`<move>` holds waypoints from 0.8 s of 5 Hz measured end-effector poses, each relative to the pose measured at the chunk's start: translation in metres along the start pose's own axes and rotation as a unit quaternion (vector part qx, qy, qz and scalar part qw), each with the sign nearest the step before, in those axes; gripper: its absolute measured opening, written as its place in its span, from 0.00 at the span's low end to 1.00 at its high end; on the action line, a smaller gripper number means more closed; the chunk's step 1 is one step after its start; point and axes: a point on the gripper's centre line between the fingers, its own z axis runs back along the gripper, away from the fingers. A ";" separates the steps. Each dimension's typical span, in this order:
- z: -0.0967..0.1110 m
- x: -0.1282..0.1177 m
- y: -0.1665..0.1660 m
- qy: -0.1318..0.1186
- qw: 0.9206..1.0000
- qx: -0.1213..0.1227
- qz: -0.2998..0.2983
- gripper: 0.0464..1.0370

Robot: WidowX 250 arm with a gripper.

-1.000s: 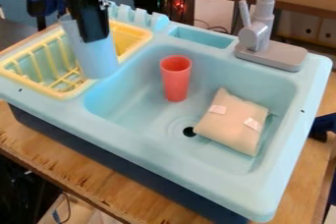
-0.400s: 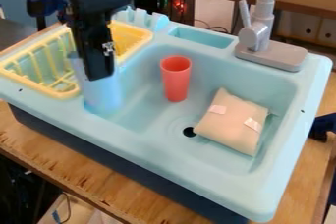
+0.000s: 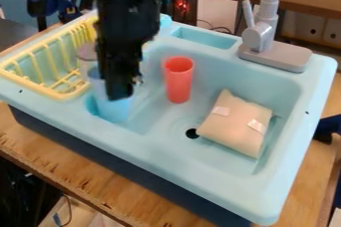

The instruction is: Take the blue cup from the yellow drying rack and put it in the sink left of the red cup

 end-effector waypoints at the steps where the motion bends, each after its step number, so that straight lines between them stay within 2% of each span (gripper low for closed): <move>1: -0.008 0.009 0.003 0.000 1.000 0.016 0.007 0.04; 2: -0.017 0.016 0.007 -0.010 1.000 0.020 0.018 0.04; 3: -0.019 0.017 0.006 -0.010 1.000 0.015 0.024 0.07; 4: -0.019 0.013 0.004 0.002 0.999 0.009 0.035 0.26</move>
